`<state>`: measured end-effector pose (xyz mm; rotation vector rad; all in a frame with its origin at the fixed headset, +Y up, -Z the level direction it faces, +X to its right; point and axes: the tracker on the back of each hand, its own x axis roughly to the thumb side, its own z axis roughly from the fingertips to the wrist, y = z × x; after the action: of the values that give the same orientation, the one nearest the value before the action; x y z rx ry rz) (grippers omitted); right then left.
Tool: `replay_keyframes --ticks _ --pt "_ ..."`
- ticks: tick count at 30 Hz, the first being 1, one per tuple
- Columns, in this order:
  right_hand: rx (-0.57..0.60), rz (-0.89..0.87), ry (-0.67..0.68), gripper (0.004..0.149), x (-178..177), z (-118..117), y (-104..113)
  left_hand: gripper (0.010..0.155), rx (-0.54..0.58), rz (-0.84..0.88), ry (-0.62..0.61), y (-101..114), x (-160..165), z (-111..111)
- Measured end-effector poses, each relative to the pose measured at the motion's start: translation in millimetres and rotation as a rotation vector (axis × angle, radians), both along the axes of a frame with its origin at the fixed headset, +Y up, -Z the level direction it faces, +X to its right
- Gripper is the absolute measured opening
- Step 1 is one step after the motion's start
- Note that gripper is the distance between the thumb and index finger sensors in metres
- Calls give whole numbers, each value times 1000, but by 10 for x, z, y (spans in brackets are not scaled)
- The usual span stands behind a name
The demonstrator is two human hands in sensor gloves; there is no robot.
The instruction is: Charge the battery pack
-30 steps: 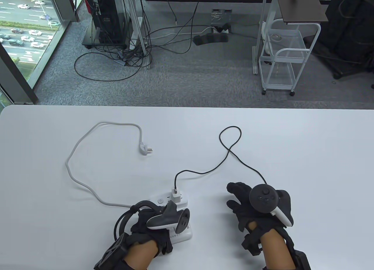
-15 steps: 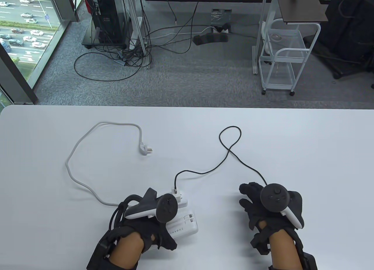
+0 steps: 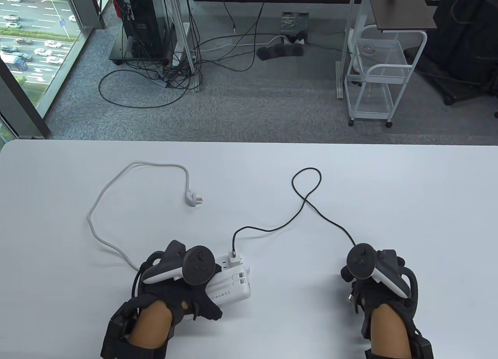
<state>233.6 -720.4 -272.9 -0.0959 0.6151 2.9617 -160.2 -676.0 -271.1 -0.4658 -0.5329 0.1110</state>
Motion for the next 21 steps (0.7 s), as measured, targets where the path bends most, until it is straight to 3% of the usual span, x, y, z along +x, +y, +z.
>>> replay_keyframes --ticks 9,21 --pt "-105 50 -4 56 27 -9 -201 104 -4 44 12 8 -95 -41" --pt "-52 -27 23 46 86 -31 -278 104 -4 56 6 1 -107 -53"
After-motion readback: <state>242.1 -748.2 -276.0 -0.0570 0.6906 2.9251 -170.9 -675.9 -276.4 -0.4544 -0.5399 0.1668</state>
